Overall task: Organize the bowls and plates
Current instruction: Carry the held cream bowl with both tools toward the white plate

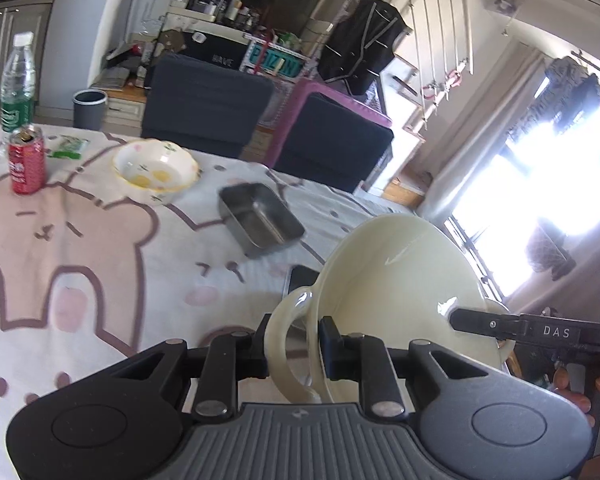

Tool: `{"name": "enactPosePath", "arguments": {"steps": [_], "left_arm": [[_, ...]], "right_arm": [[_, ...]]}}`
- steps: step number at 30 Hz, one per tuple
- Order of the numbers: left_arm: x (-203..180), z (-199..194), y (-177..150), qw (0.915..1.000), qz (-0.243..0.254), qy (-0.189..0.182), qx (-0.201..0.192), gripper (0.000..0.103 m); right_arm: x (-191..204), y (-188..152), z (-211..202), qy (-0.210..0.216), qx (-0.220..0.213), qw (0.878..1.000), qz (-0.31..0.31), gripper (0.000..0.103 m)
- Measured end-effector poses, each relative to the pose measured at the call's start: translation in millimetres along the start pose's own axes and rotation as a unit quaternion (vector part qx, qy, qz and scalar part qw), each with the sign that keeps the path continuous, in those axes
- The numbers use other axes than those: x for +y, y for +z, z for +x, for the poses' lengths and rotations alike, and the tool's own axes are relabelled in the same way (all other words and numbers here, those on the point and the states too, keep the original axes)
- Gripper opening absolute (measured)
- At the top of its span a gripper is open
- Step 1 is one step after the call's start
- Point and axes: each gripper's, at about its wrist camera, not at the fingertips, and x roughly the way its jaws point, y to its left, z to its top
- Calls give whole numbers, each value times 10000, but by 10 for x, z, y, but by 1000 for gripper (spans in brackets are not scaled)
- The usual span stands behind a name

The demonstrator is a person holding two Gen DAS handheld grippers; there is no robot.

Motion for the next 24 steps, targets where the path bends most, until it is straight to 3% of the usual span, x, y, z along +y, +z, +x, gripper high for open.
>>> {"name": "enactPosePath", "arguments": {"steps": [8,24], "left_arm": [[-191,268,-293,9993,-12,-148,346,24],[-195,865,-508,9948,-21,76,1014,26]], "right_arm": [[-382,-293,-116,-228,105,9988,411,26],[-948,-571,213,-520,794,9886,1165,28]]}}
